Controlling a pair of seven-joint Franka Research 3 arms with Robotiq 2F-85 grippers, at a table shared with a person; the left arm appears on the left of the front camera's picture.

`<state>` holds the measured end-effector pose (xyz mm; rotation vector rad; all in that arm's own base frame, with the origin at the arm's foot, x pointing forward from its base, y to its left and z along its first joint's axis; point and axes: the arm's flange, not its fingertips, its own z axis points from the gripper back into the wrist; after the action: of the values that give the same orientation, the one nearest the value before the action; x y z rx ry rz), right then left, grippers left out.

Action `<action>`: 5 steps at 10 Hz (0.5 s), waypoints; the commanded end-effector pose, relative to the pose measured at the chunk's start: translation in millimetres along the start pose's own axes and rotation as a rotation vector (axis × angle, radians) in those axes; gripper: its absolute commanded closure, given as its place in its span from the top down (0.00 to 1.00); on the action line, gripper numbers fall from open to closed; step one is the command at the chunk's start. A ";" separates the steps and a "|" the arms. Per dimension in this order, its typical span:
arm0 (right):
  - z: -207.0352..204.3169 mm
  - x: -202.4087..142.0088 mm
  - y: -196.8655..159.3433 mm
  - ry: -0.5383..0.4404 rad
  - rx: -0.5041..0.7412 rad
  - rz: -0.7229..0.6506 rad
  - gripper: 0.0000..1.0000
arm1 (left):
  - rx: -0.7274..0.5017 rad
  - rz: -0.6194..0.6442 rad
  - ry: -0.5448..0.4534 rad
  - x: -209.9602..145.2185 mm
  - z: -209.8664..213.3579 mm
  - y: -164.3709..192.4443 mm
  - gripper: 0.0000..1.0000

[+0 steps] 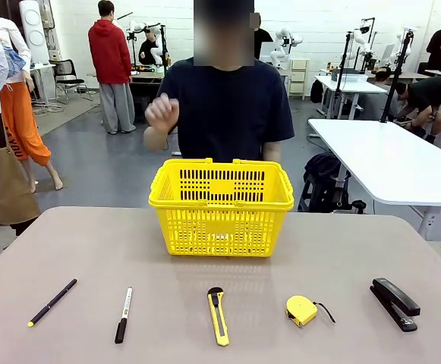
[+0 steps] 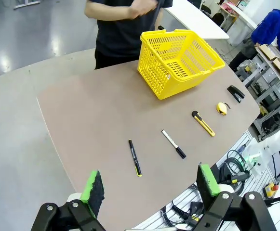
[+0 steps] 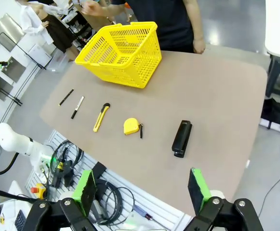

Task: Place the items the person wants into the basket.
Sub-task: Pick up the item the person points to and place it in the Market Basket.

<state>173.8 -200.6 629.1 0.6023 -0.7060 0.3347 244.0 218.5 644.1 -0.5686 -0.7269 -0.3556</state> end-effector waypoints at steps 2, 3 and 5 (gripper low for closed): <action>-1.7 -2.6 -3.5 -0.002 0.017 0.013 1.00 | -0.014 -0.019 -0.008 -0.3 0.9 0.7 1.00; -1.7 -2.6 -3.5 -0.002 0.017 0.013 1.00 | -0.014 -0.019 -0.008 -0.3 0.9 0.7 1.00; -1.7 -2.6 -3.5 -0.002 0.017 0.013 1.00 | -0.014 -0.019 -0.008 -0.3 0.9 0.7 1.00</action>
<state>173.8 -200.6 629.1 0.6023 -0.7059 0.3352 244.1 218.4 644.0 -0.5691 -0.7263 -0.3562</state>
